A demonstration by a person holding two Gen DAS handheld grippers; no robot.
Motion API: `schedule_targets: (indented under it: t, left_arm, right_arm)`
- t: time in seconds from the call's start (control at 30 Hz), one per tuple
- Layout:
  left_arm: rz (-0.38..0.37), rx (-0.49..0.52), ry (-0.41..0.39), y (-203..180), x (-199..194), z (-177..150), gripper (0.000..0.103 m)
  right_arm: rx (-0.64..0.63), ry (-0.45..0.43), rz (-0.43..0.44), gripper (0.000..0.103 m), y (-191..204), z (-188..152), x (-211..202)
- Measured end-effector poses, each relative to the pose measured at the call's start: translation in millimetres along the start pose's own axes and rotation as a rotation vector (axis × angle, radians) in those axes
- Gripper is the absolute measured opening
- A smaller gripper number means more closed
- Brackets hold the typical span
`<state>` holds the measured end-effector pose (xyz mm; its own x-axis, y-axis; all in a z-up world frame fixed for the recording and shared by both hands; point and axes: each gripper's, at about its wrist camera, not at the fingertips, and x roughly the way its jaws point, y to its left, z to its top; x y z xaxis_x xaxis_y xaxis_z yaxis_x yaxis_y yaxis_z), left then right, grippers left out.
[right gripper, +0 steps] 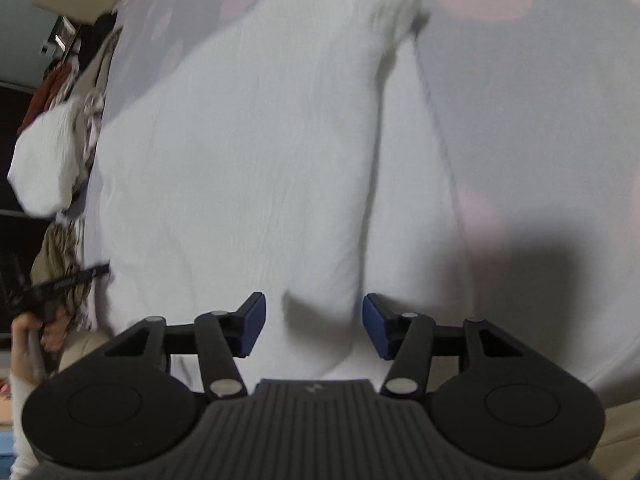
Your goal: Fold clothes
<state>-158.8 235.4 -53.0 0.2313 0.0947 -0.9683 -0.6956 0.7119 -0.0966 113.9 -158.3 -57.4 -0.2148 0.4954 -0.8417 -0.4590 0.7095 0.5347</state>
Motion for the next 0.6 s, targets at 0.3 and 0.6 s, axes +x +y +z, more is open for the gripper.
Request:
schedule_targets:
  t: [0.3,0.6]
  left_arm:
    - [-0.081,-0.061,0.046,5,-5,-5,0.051]
    - [0.102,-0.021,-0.042,4,-39,-9,0.050]
  right_arm:
    - [0.036,0.008,0.025,0.055,-2,-1,3]
    - [0.005,0.009,0.034,0.055,0,0,5]
